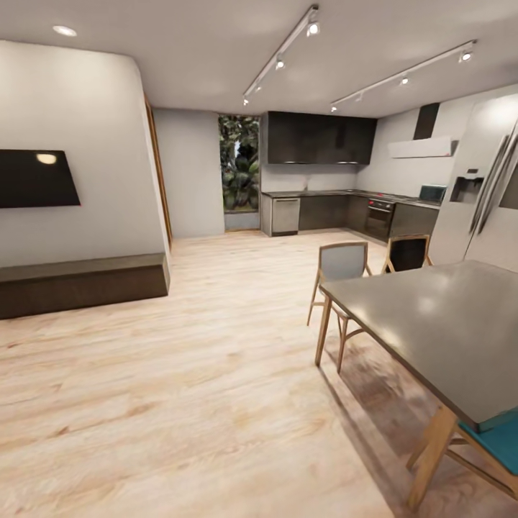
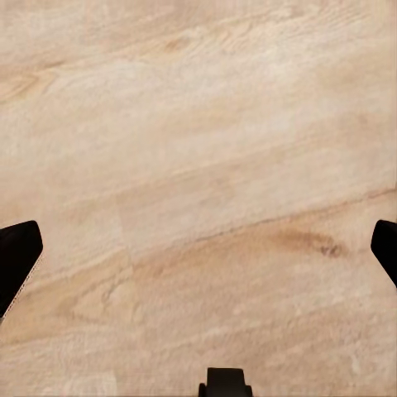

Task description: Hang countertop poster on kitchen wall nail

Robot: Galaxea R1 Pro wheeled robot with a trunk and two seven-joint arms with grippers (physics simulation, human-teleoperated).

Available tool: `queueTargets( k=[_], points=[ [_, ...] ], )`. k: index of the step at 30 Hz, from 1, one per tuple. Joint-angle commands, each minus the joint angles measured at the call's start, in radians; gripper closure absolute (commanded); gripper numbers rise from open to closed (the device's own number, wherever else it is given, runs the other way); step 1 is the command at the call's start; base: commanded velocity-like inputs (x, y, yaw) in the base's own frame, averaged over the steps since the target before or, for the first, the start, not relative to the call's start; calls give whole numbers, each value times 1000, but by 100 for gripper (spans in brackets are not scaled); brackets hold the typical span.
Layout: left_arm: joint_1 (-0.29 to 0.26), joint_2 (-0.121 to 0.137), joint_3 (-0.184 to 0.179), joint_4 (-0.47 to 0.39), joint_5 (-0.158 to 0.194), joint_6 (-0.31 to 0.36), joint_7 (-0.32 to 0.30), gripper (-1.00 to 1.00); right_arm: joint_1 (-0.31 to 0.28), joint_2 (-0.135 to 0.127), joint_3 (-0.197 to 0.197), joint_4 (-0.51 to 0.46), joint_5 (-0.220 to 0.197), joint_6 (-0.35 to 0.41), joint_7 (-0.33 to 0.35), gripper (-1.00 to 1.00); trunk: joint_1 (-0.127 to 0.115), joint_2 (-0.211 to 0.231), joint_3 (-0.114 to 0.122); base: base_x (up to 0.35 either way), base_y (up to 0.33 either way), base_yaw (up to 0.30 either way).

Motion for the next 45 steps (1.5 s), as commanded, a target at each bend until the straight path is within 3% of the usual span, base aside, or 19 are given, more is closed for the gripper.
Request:
queueTargets(
  k=[1,26,39,45],
  points=[
    [0,0,0,-1,0,0,0,-100,0,0,0,1,1,-3,-1,-100,1,0,-1,339,17,0],
    [0,1,1,0,0,0,0,-100,-4,0,-1,-7,0,-4,-17,-100,1,0,-1,338,4,0],
    [0,1,1,0,0,0,0,-100,-5,-1,2,-3,2,-2,-16,-100,1,0,-1,338,128,0],
    [0,1,1,0,0,0,0,-100,-5,-16,2,-1,1,-2,-14,-100,1,0,-1,336,160,0]
  ],
)
